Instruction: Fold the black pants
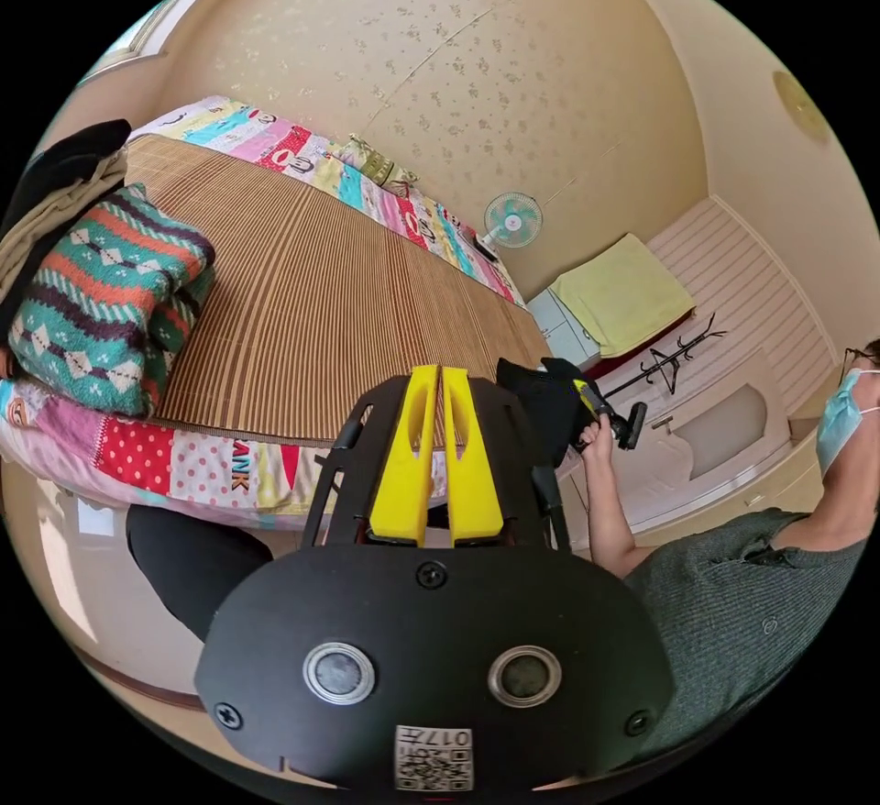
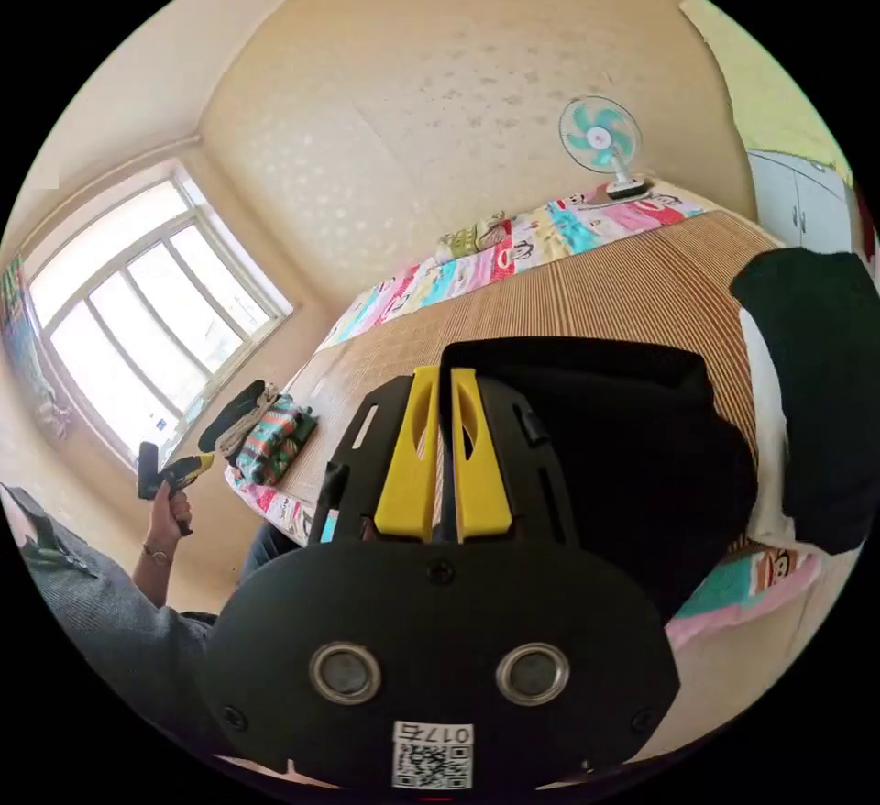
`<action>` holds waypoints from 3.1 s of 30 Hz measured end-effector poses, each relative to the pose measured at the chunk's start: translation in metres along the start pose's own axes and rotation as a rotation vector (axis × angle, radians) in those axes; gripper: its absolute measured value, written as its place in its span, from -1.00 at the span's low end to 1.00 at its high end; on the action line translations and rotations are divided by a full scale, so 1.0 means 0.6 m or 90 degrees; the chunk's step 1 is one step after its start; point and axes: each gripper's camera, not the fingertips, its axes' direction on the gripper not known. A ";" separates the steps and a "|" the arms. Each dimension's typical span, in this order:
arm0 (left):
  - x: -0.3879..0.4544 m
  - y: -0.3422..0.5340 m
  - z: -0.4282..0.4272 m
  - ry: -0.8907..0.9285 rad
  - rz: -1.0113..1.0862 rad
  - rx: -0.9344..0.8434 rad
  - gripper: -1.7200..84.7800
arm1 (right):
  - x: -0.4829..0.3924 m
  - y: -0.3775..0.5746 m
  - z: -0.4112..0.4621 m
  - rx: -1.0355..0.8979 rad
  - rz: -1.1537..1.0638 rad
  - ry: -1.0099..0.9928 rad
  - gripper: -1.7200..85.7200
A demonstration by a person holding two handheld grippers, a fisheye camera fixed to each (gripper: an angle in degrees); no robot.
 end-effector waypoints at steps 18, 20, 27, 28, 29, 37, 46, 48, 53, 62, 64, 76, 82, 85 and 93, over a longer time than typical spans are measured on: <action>-0.015 0.019 0.005 0.036 -0.022 -0.067 -0.90 | -0.008 0.122 0.084 -0.101 0.080 -0.046 -0.78; -0.015 0.020 0.018 0.058 -0.034 -0.069 -0.88 | 0.068 0.092 0.142 -0.159 0.150 -0.023 -0.66; 0.051 0.014 0.062 0.115 0.019 -0.132 -0.86 | 0.104 0.040 0.329 -0.337 0.213 -0.014 -0.84; 0.065 0.014 0.055 0.106 0.036 -0.132 -0.86 | 0.066 0.004 0.281 -0.230 0.178 -0.039 -0.87; 0.071 0.015 0.051 0.101 0.044 -0.131 -0.86 | 0.014 -0.034 0.233 -0.147 0.127 -0.052 -0.89; 0.169 -0.017 0.027 0.016 0.166 -0.096 -0.70 | -0.371 -0.119 0.106 -0.050 -0.289 -0.226 -0.92; 0.304 -0.109 0.118 -0.125 0.334 -0.062 -0.59 | -0.550 0.026 0.170 -0.250 -0.415 -0.392 -0.91; 0.293 -0.118 0.137 -0.180 0.313 -0.077 -0.70 | -0.539 0.055 0.182 -0.249 -0.395 -0.338 -0.90; 0.207 -0.174 0.047 -0.015 0.224 -0.032 -0.82 | -0.356 0.113 0.129 -0.127 -0.194 -0.385 -0.85; -0.205 -0.182 -0.305 0.179 -0.316 0.452 -0.81 | -0.198 0.240 0.235 -0.281 -0.013 0.047 -0.53; -0.321 -0.116 -0.324 0.120 -0.521 0.422 -0.82 | -0.212 0.253 0.274 -0.311 -0.043 0.079 -0.53; -0.320 -0.343 -0.388 0.253 -0.335 0.194 -0.87 | -0.233 -0.041 0.312 -0.222 -0.139 0.443 -0.94; -0.262 -0.440 -0.469 0.376 -0.002 0.264 -0.85 | -0.287 -0.174 0.010 0.134 -0.118 0.242 -0.94; -0.361 -0.338 -0.488 0.296 -0.194 0.304 -0.82 | -0.255 -0.134 0.028 0.034 -0.124 0.151 -0.93; -0.434 -0.158 -0.467 0.110 -0.460 0.209 -0.77 | -0.114 -0.008 0.389 -0.304 0.036 0.071 -0.62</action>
